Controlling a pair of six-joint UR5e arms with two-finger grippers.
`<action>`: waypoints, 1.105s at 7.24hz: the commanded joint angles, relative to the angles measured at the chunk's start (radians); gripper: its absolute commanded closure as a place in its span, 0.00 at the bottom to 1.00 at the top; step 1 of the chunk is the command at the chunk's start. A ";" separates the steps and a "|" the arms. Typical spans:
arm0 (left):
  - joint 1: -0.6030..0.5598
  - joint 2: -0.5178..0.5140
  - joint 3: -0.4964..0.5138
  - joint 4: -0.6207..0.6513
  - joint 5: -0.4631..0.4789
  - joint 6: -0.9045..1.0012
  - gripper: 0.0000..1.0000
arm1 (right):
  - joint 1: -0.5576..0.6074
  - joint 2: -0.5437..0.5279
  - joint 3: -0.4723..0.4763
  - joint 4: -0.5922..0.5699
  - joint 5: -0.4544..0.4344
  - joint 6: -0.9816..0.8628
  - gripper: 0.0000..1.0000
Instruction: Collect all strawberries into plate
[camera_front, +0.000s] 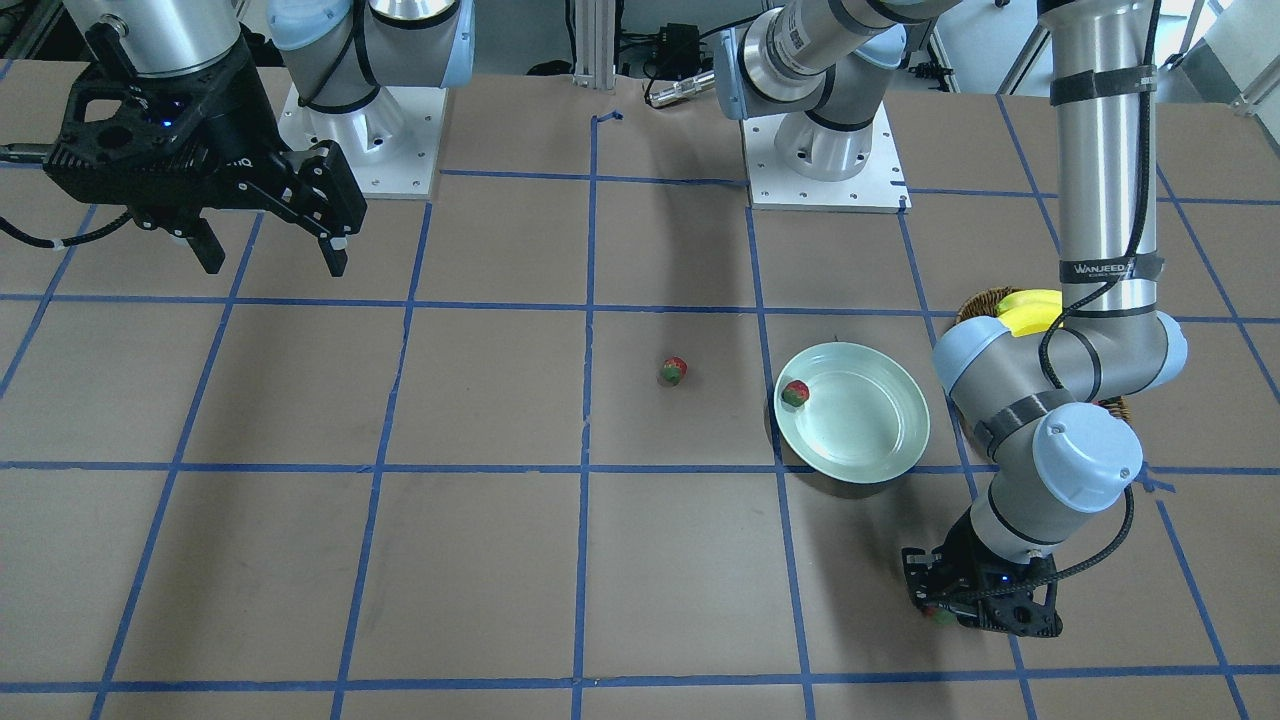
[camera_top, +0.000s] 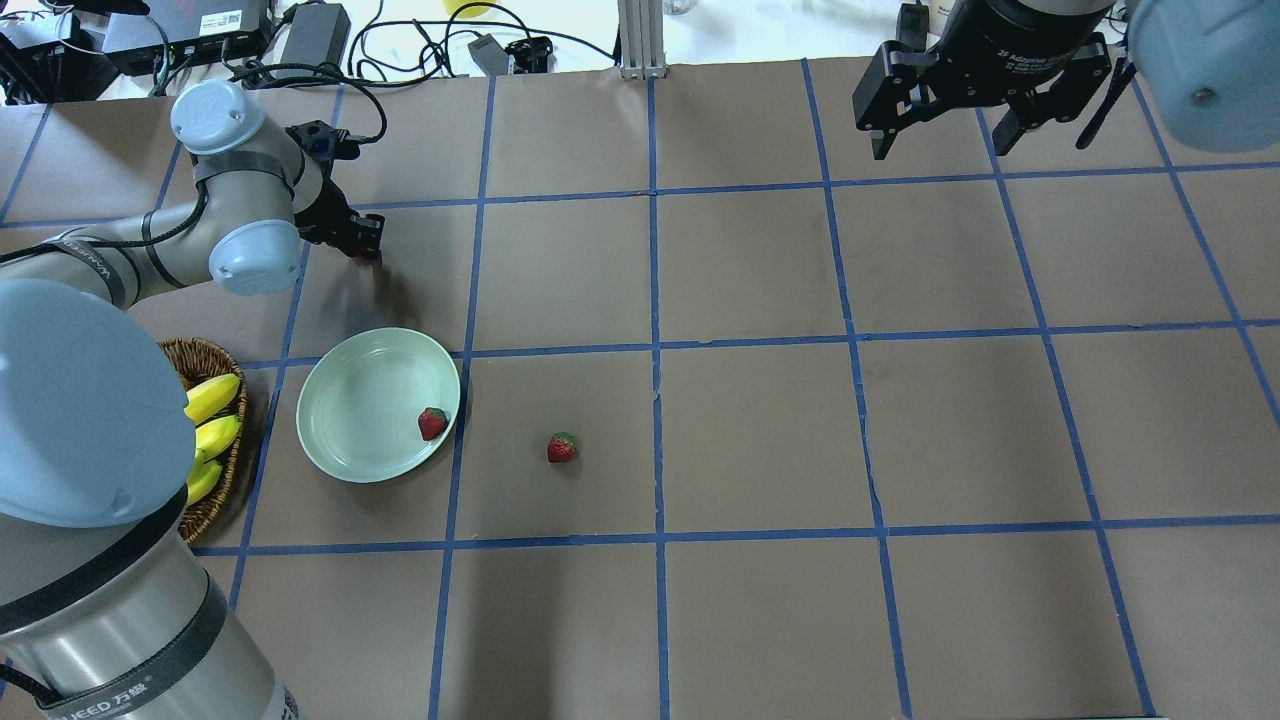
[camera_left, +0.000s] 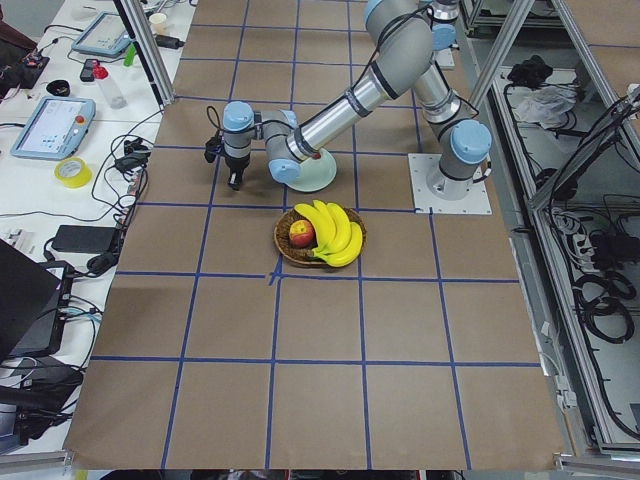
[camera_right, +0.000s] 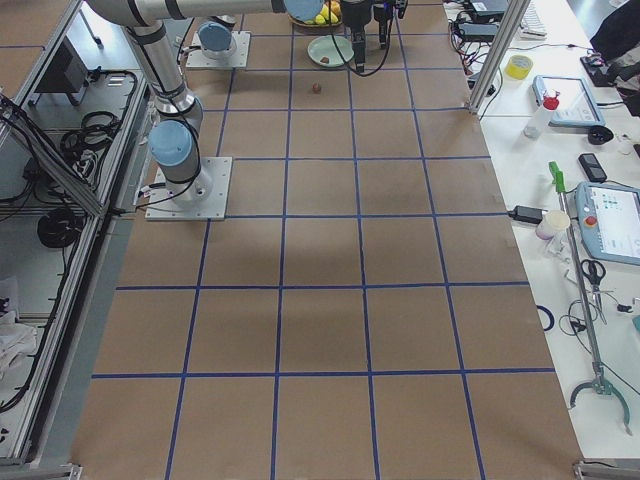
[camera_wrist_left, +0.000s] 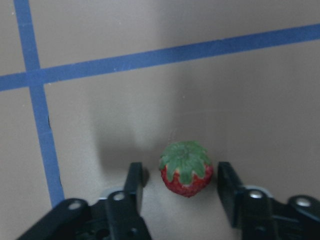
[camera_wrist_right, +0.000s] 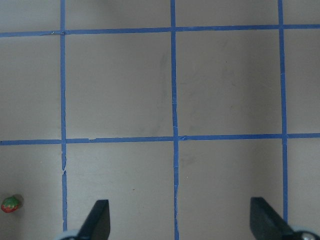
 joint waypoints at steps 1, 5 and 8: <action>0.000 0.052 0.004 -0.039 0.004 0.000 1.00 | -0.001 0.000 0.000 0.001 -0.001 0.000 0.00; -0.009 0.244 -0.051 -0.427 0.015 -0.209 1.00 | 0.000 0.000 0.000 0.001 -0.001 0.000 0.00; -0.008 0.299 -0.240 -0.457 0.000 -0.317 1.00 | -0.001 0.000 0.000 0.001 -0.001 0.000 0.00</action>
